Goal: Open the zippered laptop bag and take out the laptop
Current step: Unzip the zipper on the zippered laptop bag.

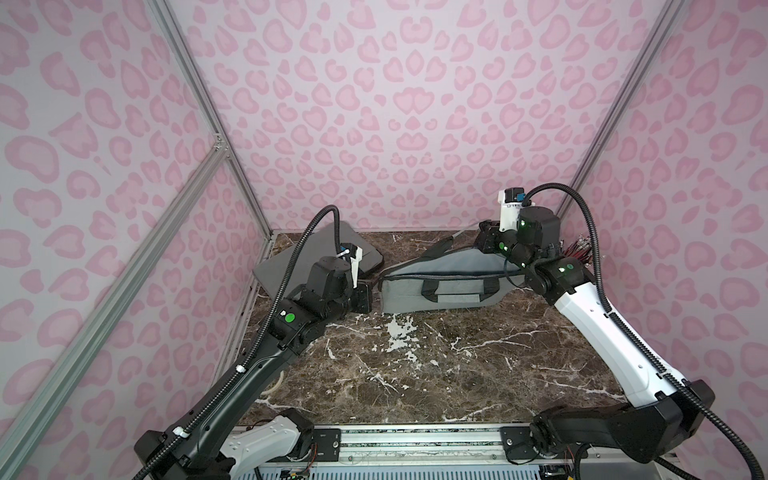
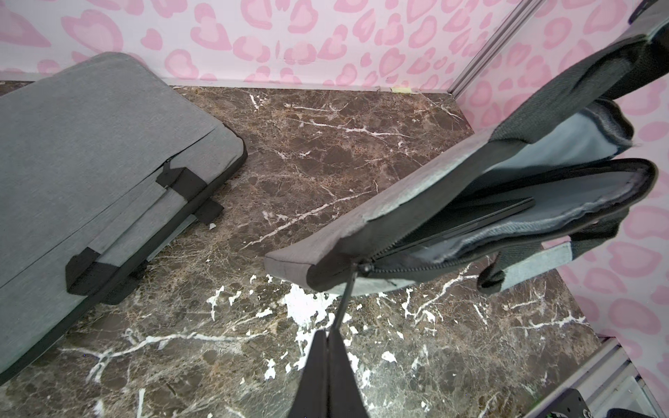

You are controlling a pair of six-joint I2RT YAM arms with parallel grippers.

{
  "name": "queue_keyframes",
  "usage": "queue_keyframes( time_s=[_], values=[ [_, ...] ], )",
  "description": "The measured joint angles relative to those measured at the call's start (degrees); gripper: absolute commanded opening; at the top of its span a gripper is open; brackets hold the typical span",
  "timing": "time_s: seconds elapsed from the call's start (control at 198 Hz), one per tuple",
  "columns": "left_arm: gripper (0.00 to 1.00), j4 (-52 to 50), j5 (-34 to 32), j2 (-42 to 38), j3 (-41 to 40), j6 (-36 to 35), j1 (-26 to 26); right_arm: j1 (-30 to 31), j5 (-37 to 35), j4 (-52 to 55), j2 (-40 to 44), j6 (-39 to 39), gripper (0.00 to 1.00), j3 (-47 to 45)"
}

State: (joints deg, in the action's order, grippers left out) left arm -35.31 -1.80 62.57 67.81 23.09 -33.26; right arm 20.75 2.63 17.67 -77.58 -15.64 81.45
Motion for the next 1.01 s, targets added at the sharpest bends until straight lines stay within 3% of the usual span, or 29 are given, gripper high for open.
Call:
queue_keyframes(
  time_s=[0.454,0.711,0.872,1.008],
  values=[
    [0.01,2.12,2.78,1.16,-4.07,0.87,2.29,-0.37,-0.04,-0.42,-0.61,-0.04,0.00,0.11],
    [0.26,10.80,17.84,0.09,-9.62,-3.43,2.25,-0.28,0.39,0.70,-0.85,-0.26,0.00,0.98],
    [0.31,17.46,27.43,-2.36,-16.52,-4.70,1.57,-0.17,0.39,1.09,-0.85,-0.48,0.00,1.27],
    [0.34,21.77,30.58,-4.37,-21.75,-3.13,0.35,0.17,0.22,1.18,-0.85,-0.68,0.00,1.81]
  ],
)
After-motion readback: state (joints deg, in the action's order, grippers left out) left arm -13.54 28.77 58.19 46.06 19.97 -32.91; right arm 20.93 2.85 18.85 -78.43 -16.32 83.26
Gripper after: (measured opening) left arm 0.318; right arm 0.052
